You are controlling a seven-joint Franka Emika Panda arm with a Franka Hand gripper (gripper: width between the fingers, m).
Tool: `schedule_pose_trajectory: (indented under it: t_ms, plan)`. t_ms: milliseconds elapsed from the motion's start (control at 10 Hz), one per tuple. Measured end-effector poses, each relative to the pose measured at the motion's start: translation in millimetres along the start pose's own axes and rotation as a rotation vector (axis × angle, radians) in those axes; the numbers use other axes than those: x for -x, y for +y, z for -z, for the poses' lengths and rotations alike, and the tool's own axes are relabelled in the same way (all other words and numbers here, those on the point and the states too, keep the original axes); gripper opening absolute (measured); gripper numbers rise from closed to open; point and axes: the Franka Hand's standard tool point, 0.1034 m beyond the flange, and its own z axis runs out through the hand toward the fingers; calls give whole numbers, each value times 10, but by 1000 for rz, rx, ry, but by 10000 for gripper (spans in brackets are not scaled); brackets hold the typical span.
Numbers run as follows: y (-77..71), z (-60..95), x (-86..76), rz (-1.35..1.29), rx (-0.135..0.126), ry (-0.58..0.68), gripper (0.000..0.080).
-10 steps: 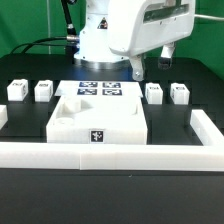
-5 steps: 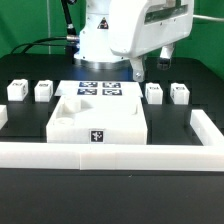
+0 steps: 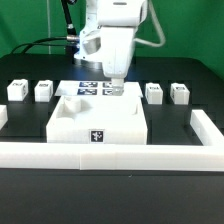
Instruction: Assemble square table
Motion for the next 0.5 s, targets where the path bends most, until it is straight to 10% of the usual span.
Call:
schedule_pose_trajectory:
  t_ms: [500]
  plan:
    - [-110, -145, 176, 56, -22, 4, 650]
